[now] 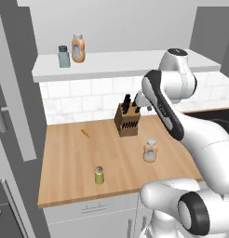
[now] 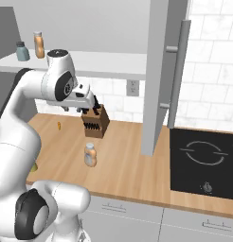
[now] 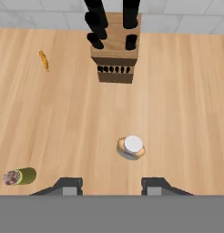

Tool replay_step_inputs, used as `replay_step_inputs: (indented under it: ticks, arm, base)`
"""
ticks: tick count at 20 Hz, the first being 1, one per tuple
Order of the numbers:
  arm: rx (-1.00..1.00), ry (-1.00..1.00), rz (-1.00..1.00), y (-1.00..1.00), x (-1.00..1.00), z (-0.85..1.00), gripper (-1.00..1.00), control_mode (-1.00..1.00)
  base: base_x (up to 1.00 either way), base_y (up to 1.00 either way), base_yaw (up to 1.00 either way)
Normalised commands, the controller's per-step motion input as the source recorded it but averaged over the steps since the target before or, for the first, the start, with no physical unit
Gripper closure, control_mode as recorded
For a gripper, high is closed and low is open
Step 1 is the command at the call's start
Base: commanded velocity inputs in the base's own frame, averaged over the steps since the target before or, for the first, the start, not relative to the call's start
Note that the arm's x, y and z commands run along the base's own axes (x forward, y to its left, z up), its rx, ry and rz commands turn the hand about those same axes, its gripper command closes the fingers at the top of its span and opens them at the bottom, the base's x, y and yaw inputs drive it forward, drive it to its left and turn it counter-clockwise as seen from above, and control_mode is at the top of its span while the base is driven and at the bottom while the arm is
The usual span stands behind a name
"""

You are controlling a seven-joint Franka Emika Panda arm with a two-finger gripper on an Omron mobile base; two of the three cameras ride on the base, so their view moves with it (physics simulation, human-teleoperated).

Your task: Put the shaker and condiment bottle from the counter next to their counterparts in the cabinet.

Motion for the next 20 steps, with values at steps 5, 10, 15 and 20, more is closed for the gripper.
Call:
replay_step_inputs:
  ticks: [5,10,15,20]
  arm:
    - [0.00,-0.01,-0.01,-0.06,-0.13,-0.22,-1.00,-1.00]
    - [0.06,-0.16,0.08,-0.29,-0.63,-0.58,-1.00,-1.00]
    - [0.09,-0.32,0.19,-0.14,-0.37,-0.29,-1.00,-1.00]
    - [0.00,-0.06,0.06,0.01,-0.08,-0.02,-1.00,-1.00]
  base:
    - [0.00,0.00,0.00]
    - [0.00,0.00,0.00]
    - [0.00,0.00,0.00]
    - [0.00,0.00,0.00]
